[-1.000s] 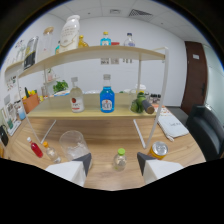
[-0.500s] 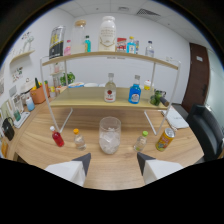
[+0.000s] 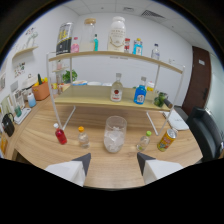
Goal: Make me a cup of Vodka Sunrise.
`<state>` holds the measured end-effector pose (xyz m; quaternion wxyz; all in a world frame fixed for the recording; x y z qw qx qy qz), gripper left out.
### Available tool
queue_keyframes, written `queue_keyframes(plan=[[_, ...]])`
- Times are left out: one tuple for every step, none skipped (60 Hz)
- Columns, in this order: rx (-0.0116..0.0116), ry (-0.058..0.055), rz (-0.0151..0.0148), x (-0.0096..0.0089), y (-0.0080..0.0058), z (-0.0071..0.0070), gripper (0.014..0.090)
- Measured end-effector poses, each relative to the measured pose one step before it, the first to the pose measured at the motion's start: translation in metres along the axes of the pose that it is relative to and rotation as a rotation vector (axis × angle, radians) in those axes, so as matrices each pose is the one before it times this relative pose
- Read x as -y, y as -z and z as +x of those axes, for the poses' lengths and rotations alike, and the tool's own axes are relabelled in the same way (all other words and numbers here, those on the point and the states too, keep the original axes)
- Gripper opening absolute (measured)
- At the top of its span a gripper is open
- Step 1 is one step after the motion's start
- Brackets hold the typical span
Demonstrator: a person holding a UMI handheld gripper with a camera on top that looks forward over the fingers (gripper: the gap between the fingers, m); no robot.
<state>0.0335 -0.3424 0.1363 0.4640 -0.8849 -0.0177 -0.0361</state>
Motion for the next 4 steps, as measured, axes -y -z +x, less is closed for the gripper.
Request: queue_keyframes(plan=[[-0.00034, 0.0010, 0.00019, 0.00009, 0.00014, -0.00011, 0.0862], [-0.00047, 0.0006, 0.00017, 0.00002, 0.00018, -0.00010, 0.0863], [0.00029, 0.0003, 0.00031, -0.00034, 0.00049, -0.00009, 0.0864], [-0.00005, -0.0002, 0.00024, -0.00001, 0.00003, -0.00011, 0.0864]])
